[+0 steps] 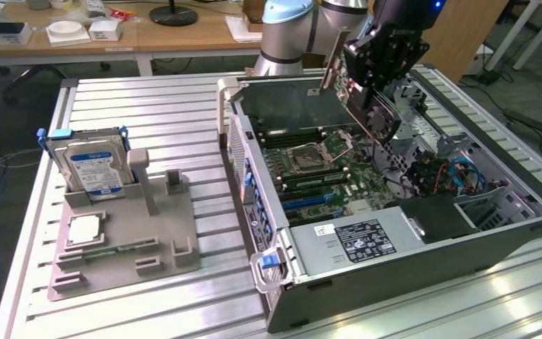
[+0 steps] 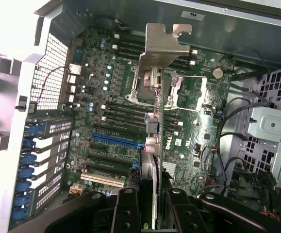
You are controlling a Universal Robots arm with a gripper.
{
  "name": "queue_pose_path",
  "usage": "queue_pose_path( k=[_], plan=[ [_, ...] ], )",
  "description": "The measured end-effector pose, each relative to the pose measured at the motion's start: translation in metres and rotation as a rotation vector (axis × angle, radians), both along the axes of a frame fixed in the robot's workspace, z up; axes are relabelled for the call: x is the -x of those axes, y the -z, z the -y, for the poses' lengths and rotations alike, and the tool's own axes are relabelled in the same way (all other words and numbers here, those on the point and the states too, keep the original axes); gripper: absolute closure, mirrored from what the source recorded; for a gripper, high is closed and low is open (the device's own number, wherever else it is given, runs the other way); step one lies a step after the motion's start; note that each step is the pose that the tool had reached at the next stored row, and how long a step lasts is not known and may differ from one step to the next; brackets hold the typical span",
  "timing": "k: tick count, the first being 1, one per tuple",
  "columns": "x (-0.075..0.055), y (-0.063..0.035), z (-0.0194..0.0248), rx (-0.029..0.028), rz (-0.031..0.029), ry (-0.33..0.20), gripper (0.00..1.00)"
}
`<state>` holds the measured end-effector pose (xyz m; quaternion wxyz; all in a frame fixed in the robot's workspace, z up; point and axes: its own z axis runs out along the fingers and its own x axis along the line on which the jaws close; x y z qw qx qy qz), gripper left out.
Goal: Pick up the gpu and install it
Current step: 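Insert the gpu into the slot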
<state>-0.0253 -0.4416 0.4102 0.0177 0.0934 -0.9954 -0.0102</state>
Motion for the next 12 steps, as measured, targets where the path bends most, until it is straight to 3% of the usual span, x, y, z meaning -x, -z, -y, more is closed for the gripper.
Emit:
queue_pose_path(
  k=[12],
  plan=[
    [0.0,0.0,0.0,0.0,0.0,-0.038,0.74]
  ],
)
